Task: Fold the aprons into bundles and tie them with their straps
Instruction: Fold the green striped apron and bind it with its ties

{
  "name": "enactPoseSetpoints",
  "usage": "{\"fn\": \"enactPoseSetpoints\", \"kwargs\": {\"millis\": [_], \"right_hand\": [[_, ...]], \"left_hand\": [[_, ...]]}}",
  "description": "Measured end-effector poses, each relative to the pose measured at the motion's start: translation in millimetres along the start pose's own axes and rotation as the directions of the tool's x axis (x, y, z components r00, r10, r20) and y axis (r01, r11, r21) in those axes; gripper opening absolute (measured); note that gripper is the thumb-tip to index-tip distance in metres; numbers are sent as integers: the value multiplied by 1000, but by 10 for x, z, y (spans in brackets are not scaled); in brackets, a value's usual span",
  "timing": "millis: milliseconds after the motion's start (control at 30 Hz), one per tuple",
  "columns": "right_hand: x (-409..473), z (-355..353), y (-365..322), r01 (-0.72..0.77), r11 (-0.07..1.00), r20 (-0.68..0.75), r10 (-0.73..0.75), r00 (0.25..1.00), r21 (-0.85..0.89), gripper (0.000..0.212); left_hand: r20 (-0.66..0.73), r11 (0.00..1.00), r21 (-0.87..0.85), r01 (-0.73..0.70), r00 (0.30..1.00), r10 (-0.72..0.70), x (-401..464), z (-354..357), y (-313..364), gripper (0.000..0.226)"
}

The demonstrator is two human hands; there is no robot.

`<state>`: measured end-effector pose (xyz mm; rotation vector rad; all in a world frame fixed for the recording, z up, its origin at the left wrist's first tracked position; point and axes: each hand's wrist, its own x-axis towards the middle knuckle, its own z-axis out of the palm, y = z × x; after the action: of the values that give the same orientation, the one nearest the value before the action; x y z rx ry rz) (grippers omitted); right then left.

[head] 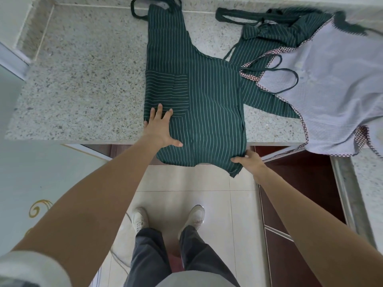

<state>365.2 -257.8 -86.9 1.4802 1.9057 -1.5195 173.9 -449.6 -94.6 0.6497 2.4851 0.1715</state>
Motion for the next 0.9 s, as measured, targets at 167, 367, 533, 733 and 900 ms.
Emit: {"fn": "enactPoseSetpoints", "kwargs": {"millis": [167, 367, 533, 733, 900], "right_hand": [[-56, -38, -37, -139, 965, 198, 95, 976, 223, 31], [-183, -40, -284, -209, 766, 364, -35, 931, 608, 26], [-308, -96, -493, -295, 483, 395, -116, 911, 824, 19], [-605, -166, -855, -329, 390, 447, -267, 854, 860, 29], [-745, -162, -1155, -342, 395, 463, -267, 845, 852, 25]], "left_hand": [[-253, 990, -6, -144, 958, 138, -279, 87, 97, 102], [-291, 815, 172, -553, 762, 578, -834, 406, 476, 105], [-379, 904, 228, -362, 822, 425, -903, 472, 564, 99], [-478, 964, -101, -245, 862, 169, -972, -42, 860, 86], [-481, 984, -108, -145, 873, 76, -962, -571, 899, 36]]}}
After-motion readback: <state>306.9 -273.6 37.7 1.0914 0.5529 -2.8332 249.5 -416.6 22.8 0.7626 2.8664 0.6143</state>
